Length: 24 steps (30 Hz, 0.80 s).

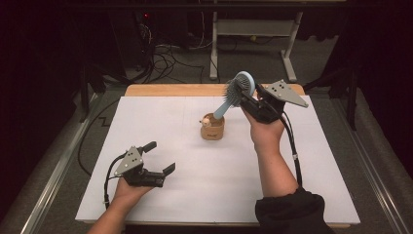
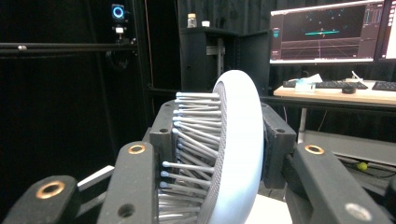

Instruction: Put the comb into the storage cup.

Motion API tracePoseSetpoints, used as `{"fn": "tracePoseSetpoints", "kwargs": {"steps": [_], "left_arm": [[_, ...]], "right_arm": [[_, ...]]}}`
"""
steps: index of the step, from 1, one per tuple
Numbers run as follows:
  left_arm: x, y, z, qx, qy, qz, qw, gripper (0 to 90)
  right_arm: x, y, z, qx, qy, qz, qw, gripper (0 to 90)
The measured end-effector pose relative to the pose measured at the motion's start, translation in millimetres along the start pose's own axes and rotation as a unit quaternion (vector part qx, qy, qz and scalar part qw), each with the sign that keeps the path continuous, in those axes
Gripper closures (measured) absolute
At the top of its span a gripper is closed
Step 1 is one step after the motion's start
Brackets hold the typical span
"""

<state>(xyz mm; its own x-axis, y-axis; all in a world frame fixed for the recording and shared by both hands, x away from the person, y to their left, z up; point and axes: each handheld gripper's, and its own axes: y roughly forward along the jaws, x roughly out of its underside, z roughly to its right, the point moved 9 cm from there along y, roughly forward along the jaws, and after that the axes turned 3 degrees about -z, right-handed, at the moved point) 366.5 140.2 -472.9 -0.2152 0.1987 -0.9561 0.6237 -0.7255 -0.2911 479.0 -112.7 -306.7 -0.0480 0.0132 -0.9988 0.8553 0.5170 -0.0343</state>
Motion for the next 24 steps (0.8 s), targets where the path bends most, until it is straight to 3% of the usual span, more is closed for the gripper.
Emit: {"fn": "tracePoseSetpoints", "kwargs": {"steps": [14,24], "left_arm": [[-0.7,-1.1,-0.3,0.0,0.001,0.002,1.0,0.0],[0.1,-0.7,-0.1,0.001,0.001,0.0,1.0,0.0]], "right_arm": [[13.5,9.4,-3.0,0.002,-0.014,-0.021,0.9997,59.2],[27.8,19.2,-5.5,0.001,-0.01,-0.035,0.9994,59.1]]}}
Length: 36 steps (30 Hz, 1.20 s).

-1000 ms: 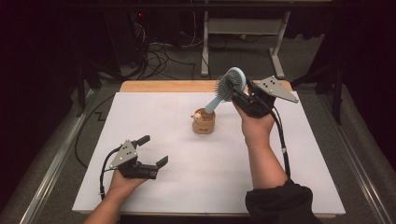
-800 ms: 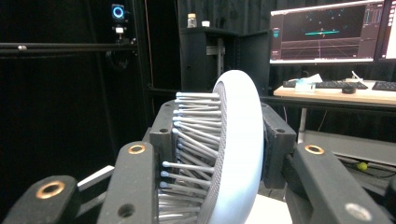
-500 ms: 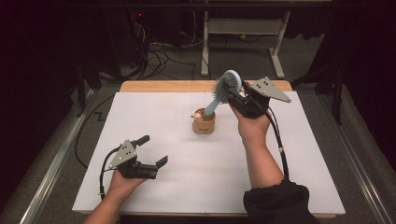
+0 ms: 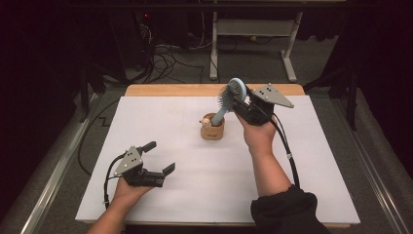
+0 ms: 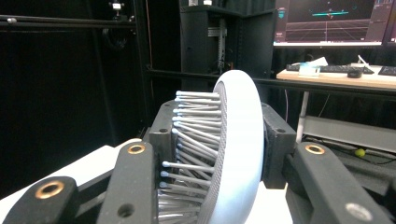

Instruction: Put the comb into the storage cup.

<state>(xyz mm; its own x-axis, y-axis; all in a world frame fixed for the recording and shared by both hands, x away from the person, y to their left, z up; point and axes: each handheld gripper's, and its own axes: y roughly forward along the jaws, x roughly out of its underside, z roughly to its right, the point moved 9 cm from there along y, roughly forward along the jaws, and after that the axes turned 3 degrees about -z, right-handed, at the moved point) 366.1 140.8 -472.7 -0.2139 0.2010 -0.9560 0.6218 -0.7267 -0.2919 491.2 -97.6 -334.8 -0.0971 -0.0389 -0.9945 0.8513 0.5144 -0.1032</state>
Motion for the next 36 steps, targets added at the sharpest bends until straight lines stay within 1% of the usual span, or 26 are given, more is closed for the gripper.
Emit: {"fn": "tracePoseSetpoints", "kwargs": {"steps": [7,10,15,24,29,36], "left_arm": [[0.4,0.1,0.1,0.001,-0.003,0.0,1.0,0.0],[0.3,-0.5,-0.2,0.0,-0.002,0.001,1.0,0.0],[0.7,-1.3,-1.2,-0.001,-0.004,0.001,1.0,0.0],[1.4,-2.1,-1.4,-0.002,-0.004,0.001,1.0,0.0],[1.7,-3.0,-1.9,-0.003,-0.005,0.001,1.0,0.0],[1.8,-3.6,-1.9,-0.004,-0.005,0.001,1.0,0.0]], "right_arm": [[14.7,10.0,-0.4,-0.003,0.011,-0.011,0.9999,59.0],[22.2,13.9,-0.4,-0.003,0.013,-0.018,0.9997,58.9],[30.5,17.5,0.1,-0.004,0.016,-0.022,0.9996,58.8],[34.8,20.6,-1.1,-0.008,0.019,-0.023,0.9995,58.5],[36.2,22.8,-3.6,-0.009,0.015,-0.021,0.9996,58.3],[36.8,23.7,-2.8,-0.008,0.019,-0.022,0.9995,55.6]]}}
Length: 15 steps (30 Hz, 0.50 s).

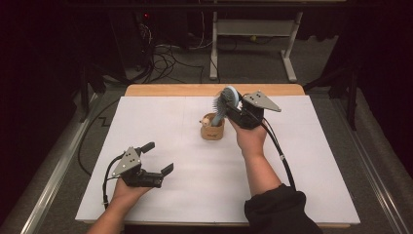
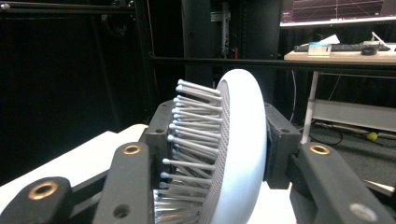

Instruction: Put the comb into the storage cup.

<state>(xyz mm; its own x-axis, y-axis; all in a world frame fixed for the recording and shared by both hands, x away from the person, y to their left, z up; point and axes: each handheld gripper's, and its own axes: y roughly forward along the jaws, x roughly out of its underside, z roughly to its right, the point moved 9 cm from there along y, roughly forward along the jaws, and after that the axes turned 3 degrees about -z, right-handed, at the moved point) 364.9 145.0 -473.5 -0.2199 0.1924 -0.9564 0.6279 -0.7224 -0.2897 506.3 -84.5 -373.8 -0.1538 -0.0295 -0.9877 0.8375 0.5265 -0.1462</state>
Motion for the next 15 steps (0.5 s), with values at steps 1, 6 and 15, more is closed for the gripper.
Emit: {"fn": "tracePoseSetpoints", "kwargs": {"steps": [1,6,15], "left_arm": [[0.0,0.0,0.0,0.0,0.0,0.0,1.0,0.0],[0.0,0.3,0.3,0.001,0.0,0.0,1.0,0.0],[0.0,0.1,0.4,0.001,0.0,0.0,1.0,0.0]], "right_arm": [[0.0,0.2,0.5,0.001,0.002,-0.001,1.0,54.9],[0.8,-0.1,4.9,0.006,0.013,-0.007,0.9999,51.0],[1.9,-1.7,13.8,0.017,0.026,-0.018,0.9994,46.3]]}}
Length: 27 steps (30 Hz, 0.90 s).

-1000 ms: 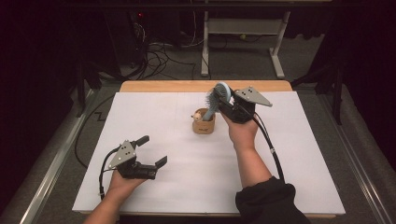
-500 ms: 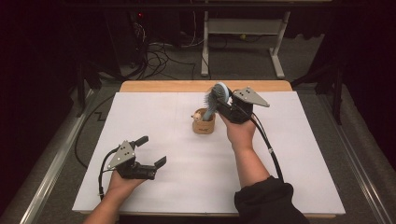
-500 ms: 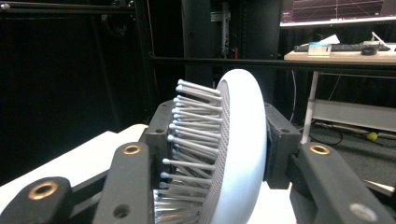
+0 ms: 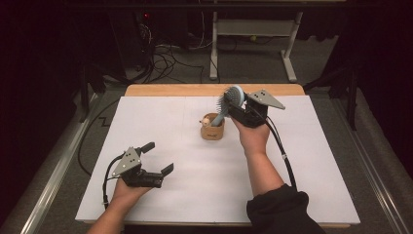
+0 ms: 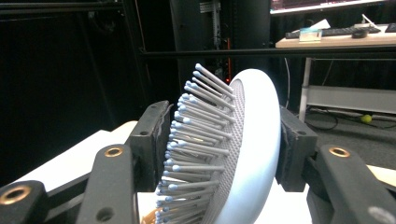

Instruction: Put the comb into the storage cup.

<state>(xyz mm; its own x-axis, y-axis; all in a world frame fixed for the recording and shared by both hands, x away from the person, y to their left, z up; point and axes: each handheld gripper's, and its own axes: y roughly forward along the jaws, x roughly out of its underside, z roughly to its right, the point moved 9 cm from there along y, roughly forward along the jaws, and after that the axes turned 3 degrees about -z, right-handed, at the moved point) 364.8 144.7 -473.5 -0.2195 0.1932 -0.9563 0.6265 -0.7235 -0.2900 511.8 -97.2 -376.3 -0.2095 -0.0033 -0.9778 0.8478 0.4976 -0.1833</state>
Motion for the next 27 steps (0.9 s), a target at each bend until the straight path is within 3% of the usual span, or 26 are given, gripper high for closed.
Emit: {"fn": "tracePoseSetpoints", "kwargs": {"steps": [7,19,27], "left_arm": [[0.1,-0.1,-0.2,0.0,-0.001,0.0,1.0,0.0],[0.4,0.0,-1.3,-0.001,-0.003,0.0,1.0,0.0],[0.6,0.8,-0.4,0.001,-0.003,-0.001,1.0,0.0]], "right_arm": [[1.7,-1.9,7.9,0.011,0.011,-0.007,0.9999,44.1],[1.6,-8.6,20.1,0.022,0.025,-0.019,0.9992,30.6],[4.5,-12.9,20.7,0.023,0.018,-0.024,0.9993,27.7]]}}
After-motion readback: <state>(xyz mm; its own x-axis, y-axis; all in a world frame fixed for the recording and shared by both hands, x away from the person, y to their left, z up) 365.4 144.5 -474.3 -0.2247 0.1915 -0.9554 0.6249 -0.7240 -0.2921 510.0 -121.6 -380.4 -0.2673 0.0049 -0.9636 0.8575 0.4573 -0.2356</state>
